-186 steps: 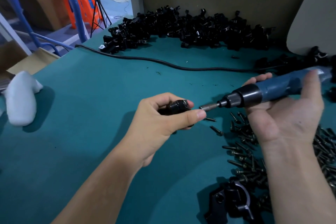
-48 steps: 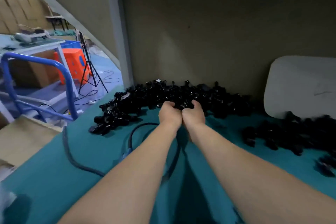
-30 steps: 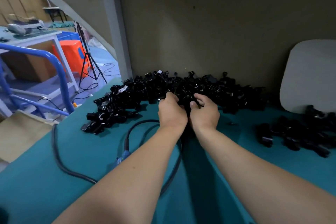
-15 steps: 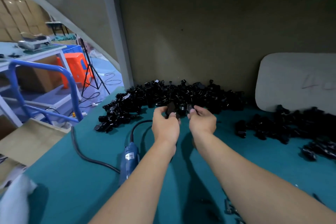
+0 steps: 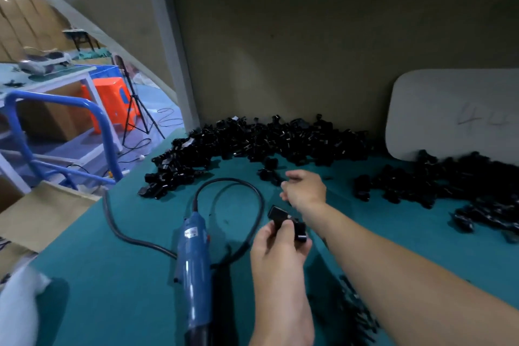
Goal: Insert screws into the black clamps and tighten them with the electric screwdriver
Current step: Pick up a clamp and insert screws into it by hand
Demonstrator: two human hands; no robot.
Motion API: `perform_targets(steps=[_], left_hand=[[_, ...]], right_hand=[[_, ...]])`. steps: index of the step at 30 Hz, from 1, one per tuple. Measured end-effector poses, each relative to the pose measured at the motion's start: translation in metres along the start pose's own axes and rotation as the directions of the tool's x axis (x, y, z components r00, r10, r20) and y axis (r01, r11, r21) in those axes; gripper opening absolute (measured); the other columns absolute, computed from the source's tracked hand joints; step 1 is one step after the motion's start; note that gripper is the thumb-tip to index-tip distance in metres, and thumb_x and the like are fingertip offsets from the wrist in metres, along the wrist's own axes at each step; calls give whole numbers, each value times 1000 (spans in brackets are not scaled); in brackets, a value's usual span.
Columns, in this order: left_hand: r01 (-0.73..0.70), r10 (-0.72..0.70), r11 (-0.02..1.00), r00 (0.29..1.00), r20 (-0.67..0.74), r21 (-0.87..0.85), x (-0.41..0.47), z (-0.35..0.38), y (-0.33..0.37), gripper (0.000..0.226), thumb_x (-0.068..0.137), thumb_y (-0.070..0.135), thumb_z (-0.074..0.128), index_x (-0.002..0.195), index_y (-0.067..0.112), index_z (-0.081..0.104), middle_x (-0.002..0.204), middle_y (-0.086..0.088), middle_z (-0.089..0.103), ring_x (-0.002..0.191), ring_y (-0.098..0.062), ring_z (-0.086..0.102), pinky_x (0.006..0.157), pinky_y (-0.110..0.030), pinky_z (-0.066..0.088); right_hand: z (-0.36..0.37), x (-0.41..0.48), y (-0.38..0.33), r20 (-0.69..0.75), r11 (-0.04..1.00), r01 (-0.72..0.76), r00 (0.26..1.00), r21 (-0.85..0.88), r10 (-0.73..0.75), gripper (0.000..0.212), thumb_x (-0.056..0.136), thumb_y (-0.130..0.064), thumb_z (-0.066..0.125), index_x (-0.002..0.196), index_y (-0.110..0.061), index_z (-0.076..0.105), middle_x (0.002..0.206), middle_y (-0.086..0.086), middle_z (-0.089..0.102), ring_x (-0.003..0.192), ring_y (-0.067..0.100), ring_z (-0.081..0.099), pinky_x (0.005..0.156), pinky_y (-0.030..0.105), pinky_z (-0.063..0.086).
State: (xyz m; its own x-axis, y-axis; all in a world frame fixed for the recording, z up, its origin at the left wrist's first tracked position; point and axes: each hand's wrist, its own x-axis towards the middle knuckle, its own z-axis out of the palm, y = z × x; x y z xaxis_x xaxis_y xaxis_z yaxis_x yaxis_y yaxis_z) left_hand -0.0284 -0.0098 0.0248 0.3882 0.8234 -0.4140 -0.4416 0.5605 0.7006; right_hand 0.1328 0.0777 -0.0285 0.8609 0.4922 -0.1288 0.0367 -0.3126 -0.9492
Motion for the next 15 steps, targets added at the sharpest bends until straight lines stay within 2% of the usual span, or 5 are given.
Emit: perform_targets(steps=[3, 6, 10, 13, 15], left_hand=[[42, -44, 998, 997, 57, 48, -13, 5, -12, 18, 102, 8, 63, 119, 3, 65, 90, -11, 80, 60, -10, 69, 60, -24, 58], [66, -99, 979, 981, 167, 191, -21, 3, -24, 24, 97, 19, 69, 119, 10, 67, 98, -10, 80, 73, -14, 70, 58, -26, 56], [5, -117, 941, 943, 311, 338, -25, -2, -30, 39, 74, 34, 74, 106, 13, 69, 98, -6, 81, 79, -12, 72, 78, -32, 52], [20, -163, 949, 887, 432, 316, -20, -4, -33, 42, 76, 22, 70, 115, 5, 65, 108, -13, 79, 87, -13, 77, 72, -25, 61], [14, -175, 951, 847, 501, 309, -14, -7, -34, 40, 78, 15, 67, 118, 11, 68, 111, -20, 77, 93, -20, 78, 70, -24, 62]], right_hand=[[-57, -8, 6, -32, 986, 155, 987, -57, -157, 31, 91, -6, 56, 103, -28, 74, 107, -6, 75, 67, 13, 74, 73, 28, 60], [-148, -8, 20, -259, 936, 226, 919, -270, -297, 31, 89, -11, 57, 107, -27, 76, 95, -12, 72, 86, 9, 67, 75, 4, 44], [-270, 1, 53, -320, 816, 4, 919, -579, -232, 43, 94, -7, 52, 133, -20, 64, 132, 7, 62, 94, 23, 61, 76, 31, 51], [-325, 8, 77, -236, 592, -82, 954, -802, -187, 49, 98, -9, 47, 146, -18, 52, 151, 9, 47, 131, 32, 46, 102, 43, 48], [-341, 16, 86, -226, 564, -72, 952, -822, -208, 46, 103, -16, 42, 148, -15, 49, 153, 10, 46, 140, 33, 37, 111, 44, 41]])
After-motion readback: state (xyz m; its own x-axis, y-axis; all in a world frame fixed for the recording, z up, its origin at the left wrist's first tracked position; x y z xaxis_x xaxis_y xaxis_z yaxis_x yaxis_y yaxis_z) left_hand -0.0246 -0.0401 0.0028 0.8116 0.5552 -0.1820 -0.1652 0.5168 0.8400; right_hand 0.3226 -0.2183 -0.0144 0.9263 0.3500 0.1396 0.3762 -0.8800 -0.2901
